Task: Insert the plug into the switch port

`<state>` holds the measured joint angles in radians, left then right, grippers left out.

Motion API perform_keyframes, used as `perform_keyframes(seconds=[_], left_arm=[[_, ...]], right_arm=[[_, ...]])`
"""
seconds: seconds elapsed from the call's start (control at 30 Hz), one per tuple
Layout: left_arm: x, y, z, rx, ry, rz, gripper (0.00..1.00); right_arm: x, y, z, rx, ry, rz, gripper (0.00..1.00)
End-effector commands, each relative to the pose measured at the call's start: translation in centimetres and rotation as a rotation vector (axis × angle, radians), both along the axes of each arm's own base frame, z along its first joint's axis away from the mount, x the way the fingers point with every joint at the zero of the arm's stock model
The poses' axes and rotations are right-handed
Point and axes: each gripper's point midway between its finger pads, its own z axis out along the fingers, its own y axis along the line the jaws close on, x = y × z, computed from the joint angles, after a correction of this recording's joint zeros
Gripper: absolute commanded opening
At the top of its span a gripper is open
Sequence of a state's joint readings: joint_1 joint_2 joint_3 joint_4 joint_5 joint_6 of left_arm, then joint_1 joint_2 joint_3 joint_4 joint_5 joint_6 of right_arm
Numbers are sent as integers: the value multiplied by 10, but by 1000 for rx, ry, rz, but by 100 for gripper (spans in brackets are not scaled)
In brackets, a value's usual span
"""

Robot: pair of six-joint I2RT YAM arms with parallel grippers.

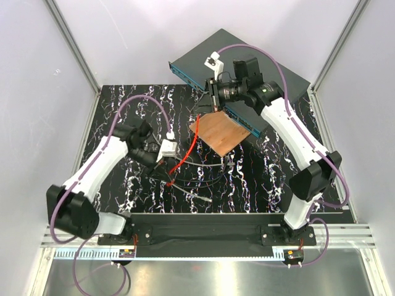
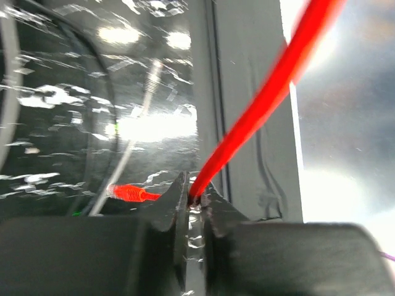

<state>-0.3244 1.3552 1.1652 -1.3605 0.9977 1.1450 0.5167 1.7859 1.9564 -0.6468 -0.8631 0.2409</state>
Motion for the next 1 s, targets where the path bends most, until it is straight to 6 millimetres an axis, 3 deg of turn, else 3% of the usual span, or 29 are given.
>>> perform_keyframes(seconds=[0.0, 0.03, 0.07, 0.1, 0.13, 0.17, 0.23, 0.37, 0.5, 0.53, 0.7, 0.83, 0.97], left_arm=[[-6, 8, 36, -10, 0, 105, 22], [15, 14, 37, -21, -84, 172, 27], [22, 21, 44, -20, -137, 229, 43], [31, 26, 48, -18, -170, 293, 47], [57, 32, 57, -38, -265, 381, 50], [64, 37, 64, -38, -258, 469, 56], [71, 40, 94, -100, -403, 526, 65], [72, 39, 148, -251, -535, 671, 81], [76, 21, 191, -355, -613, 729, 83], [75, 6, 193, -361, -597, 702, 83], [100, -10, 214, -333, -619, 800, 79], [111, -21, 219, -326, -637, 798, 74], [116, -32, 209, -290, -620, 781, 68]], right_arm=[[-14, -14, 35, 13, -102, -37, 0], [-14, -15, 35, 10, -99, -53, 0], [-16, -18, 36, 13, -83, -68, 0], [-18, -18, 39, 20, -76, -78, 0], [-17, -18, 42, 34, -78, -96, 0], [-23, -20, 41, 49, -28, -113, 0], [-26, -16, 47, 102, -18, -106, 0], [-29, -11, 43, 178, 124, -150, 0], [-22, 2, 46, 225, 181, -189, 0], [-21, 5, 47, 227, 187, -197, 0], [-29, 19, 62, 257, 188, -190, 0], [-31, 25, 63, 262, 183, -192, 0], [-28, 31, 62, 256, 179, -207, 0]])
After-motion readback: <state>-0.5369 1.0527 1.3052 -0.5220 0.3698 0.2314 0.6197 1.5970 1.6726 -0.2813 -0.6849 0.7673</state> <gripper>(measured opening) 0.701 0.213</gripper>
